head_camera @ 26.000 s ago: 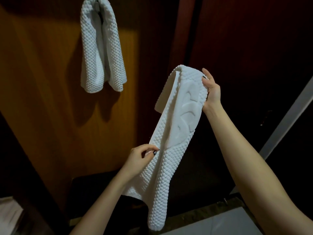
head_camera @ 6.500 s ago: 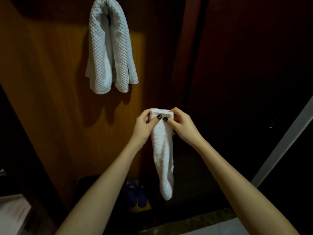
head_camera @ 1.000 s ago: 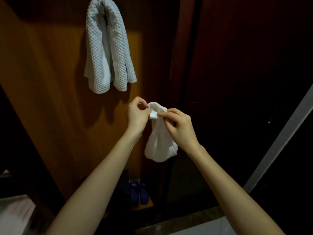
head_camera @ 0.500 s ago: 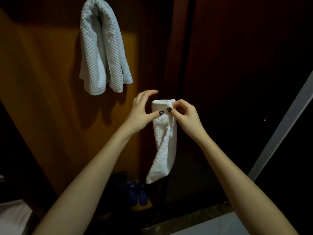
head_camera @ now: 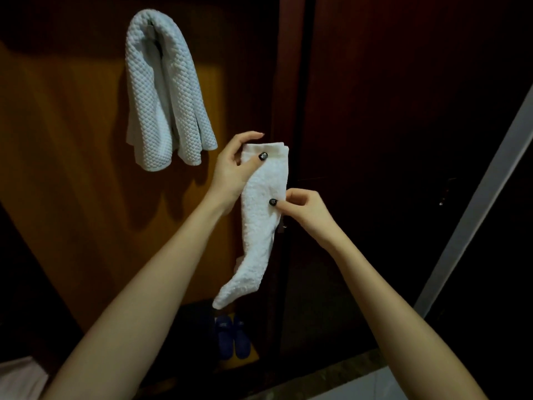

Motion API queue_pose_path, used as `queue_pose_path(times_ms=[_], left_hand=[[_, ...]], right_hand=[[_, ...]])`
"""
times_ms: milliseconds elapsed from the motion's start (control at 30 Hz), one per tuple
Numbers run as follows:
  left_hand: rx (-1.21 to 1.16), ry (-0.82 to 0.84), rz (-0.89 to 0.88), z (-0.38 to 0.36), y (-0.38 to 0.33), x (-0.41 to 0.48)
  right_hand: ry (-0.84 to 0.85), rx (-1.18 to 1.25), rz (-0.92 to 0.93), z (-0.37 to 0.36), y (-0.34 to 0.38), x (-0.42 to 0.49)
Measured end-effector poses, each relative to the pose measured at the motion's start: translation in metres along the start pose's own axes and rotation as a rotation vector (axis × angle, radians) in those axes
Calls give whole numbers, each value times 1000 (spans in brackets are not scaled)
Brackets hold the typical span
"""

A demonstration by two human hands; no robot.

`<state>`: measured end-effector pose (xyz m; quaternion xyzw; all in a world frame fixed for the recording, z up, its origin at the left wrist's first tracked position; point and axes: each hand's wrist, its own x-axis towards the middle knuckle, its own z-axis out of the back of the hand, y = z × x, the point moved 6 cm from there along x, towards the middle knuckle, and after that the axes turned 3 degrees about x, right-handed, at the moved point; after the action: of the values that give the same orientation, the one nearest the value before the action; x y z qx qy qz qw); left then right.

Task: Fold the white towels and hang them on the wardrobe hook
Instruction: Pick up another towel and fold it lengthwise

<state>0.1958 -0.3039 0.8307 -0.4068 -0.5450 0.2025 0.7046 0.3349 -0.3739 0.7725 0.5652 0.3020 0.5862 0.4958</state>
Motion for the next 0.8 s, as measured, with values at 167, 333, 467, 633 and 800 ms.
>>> queue_pose_path(times_ms=[167, 333, 467, 633, 800], left_hand=[[-12, 311, 19, -14, -12, -6], [104, 279, 37, -19, 6, -22], [81, 32, 43, -12, 8, -15], [58, -66, 60, 3, 15, 2], [67, -196, 96, 13, 30, 7]], right_hand=[[-109, 73, 23, 10, 4, 2], [-123, 98, 6, 19, 6, 10], [-31, -4, -49, 10, -2, 10], [36, -162, -82, 5, -13, 2], [25, -346, -143, 7, -23, -8]])
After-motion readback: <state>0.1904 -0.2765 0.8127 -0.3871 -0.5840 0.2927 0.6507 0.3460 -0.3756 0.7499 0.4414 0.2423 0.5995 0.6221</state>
